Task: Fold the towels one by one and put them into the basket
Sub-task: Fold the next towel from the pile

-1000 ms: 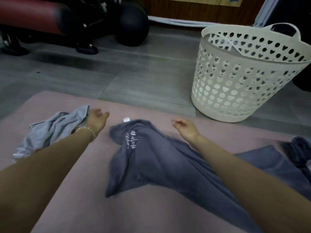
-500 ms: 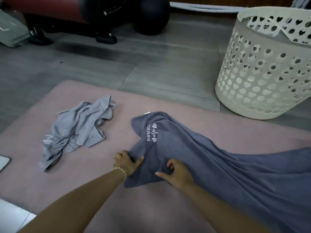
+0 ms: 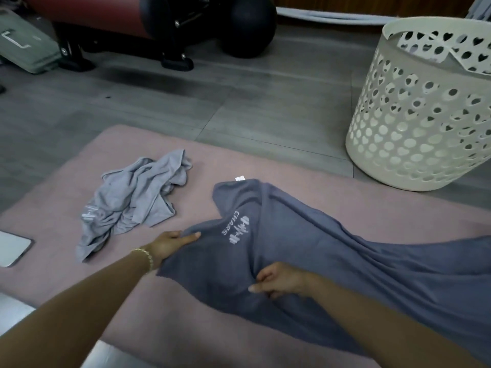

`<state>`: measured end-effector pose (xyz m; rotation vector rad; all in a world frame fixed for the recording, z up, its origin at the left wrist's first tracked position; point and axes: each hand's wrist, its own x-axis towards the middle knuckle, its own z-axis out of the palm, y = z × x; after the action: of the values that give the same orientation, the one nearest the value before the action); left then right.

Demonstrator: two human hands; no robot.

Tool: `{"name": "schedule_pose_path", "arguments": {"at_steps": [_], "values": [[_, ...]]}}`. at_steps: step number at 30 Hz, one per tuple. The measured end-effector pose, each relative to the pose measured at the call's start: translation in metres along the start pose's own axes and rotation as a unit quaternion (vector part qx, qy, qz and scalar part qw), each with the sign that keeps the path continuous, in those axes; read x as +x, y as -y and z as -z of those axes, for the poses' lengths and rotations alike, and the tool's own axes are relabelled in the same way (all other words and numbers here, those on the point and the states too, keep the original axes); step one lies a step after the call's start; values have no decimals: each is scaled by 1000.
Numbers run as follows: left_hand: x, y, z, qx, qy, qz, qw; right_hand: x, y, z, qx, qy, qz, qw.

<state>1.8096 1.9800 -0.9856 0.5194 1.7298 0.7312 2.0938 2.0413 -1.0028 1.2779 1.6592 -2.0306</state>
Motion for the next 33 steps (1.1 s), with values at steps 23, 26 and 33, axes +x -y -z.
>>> {"name": "schedule_pose_path", "arguments": {"at_steps": [23,26,33], "values": [[-74,-115,-308,70,350,-120,926,-142,-53,127,407,-212,64,886],[-106,-110,-381,137,431,-146,880,-201,-109,161,442,-247,62,860],[-81,-75,-449,172,371,-99,907,-240,-232,170,354,-314,-126,872]]}}
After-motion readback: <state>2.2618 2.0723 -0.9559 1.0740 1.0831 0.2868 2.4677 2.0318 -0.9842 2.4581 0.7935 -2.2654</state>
